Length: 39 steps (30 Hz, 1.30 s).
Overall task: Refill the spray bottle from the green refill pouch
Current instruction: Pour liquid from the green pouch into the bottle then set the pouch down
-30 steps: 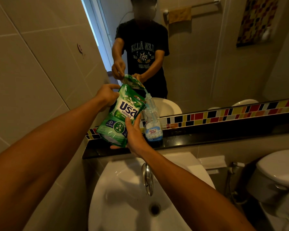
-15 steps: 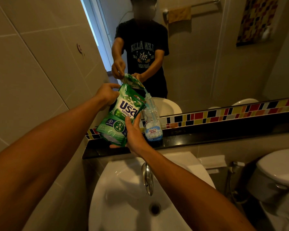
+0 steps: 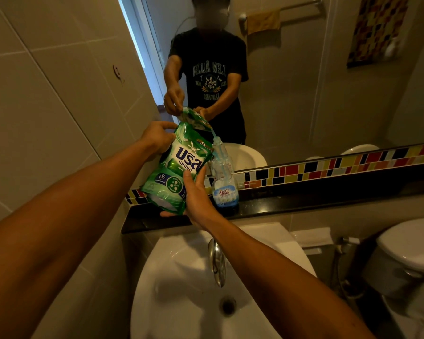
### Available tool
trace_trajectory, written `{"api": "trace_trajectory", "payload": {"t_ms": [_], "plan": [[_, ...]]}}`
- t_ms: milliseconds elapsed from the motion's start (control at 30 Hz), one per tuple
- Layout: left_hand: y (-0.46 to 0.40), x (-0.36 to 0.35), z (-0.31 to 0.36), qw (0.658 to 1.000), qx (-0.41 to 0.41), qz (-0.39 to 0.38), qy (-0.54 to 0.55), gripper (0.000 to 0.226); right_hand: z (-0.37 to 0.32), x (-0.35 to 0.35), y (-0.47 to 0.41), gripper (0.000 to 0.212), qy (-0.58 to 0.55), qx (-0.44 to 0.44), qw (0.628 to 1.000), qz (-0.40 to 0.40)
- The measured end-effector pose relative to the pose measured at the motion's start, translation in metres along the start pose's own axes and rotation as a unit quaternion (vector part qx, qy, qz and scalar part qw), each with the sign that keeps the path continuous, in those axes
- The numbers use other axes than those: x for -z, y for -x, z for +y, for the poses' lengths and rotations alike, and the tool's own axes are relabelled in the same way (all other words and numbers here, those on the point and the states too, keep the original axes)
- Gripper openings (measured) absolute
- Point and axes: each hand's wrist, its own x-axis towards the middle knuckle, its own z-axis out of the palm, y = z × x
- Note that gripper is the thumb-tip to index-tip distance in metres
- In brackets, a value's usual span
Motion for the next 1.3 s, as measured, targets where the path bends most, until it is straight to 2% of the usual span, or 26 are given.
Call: {"api": "trace_trajectory", "payload": {"t_ms": [1100,1300], "plan": [[-0.006,-0.005,0.003,1.000,0.004,-0.009,-0.002,0.037,0.001,0.008,-0.002,0.070,0.004,0.008,1.000,0.010],[-0.005,-0.007,0.000,1.000,0.004,-0.008,-0.001,0.038,0.001,0.013,-0.002,0.069,-0.011,-0.006,1.000,-0.012]]}}
